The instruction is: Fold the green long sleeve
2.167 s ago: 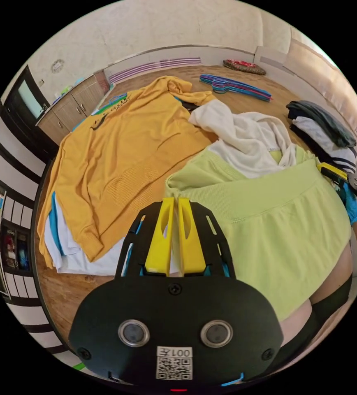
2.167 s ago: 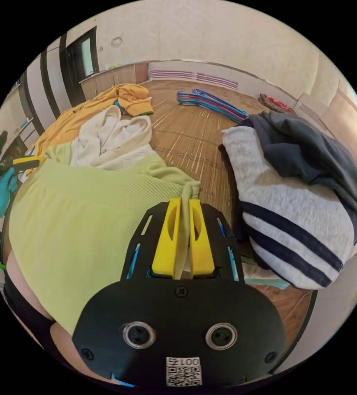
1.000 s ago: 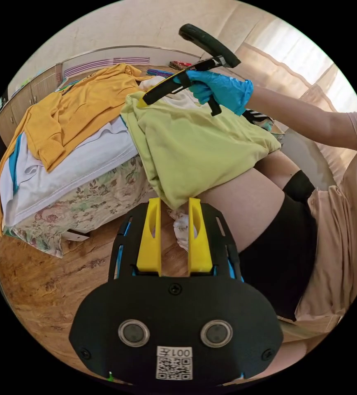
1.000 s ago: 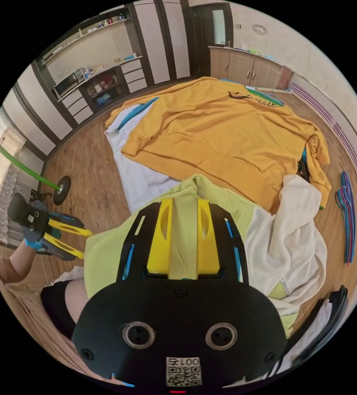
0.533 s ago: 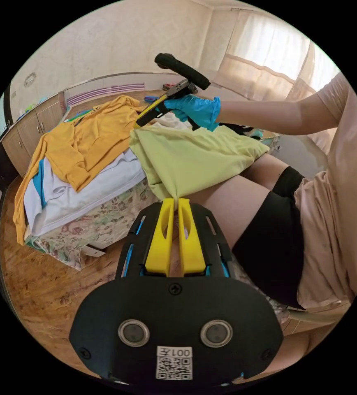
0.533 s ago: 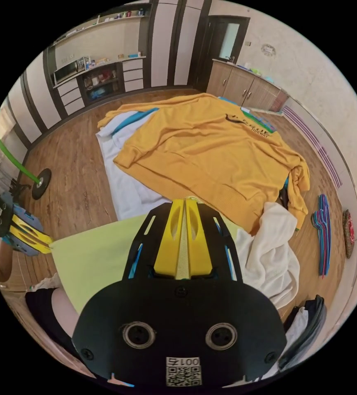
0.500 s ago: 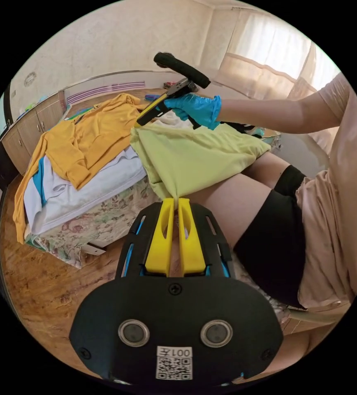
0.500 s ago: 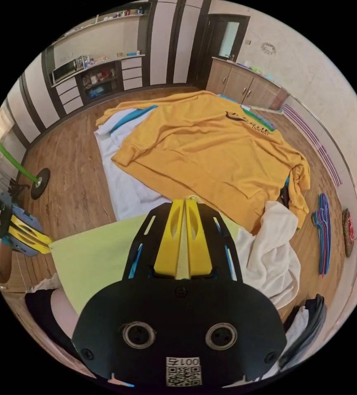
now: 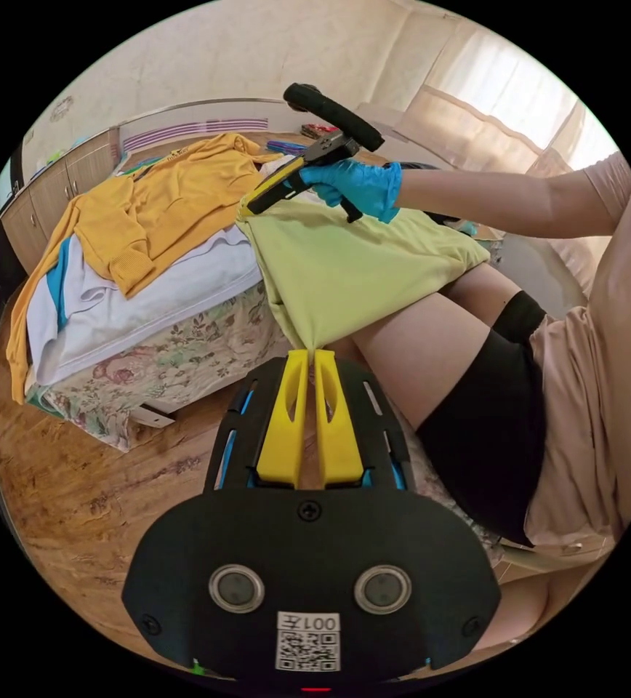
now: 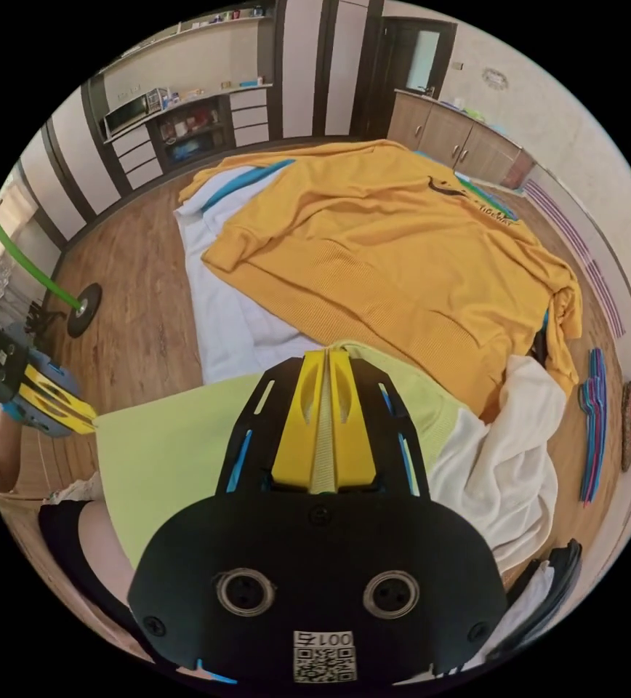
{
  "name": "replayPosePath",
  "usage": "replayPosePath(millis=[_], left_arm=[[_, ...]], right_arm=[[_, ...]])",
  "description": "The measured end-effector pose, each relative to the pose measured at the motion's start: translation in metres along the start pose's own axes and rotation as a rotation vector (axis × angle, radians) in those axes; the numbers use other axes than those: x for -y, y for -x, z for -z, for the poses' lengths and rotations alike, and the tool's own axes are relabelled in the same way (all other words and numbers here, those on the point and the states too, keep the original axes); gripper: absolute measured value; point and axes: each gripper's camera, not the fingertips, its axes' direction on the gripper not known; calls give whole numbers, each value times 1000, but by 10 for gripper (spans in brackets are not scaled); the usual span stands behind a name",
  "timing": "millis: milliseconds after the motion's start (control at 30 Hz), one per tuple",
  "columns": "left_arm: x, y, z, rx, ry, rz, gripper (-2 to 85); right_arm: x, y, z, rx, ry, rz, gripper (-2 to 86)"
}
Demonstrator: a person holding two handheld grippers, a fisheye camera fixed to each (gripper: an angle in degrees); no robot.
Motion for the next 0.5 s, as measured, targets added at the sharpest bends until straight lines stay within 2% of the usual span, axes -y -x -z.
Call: replayPosePath(millis=[67,167,233,367,500], left_arm=[[5,-2,-2,6,13,7,-15],[13,-6,0,2,29,19,-15],[19,-11,2,16,74,3,-16],[35,-21,12,67,114,-21,-15],[79,-39,23,81,73,-72,-13]], right_arm=[[-11,-6,20,35,-47,-9,20],[-51,-16,79,36,-236,-25,33],[-98,-25,122,-53,-303,-25,37],[-184,-46,171,-246,-246,-85,33],[-296,-70,203,-334,-154,-299,33]])
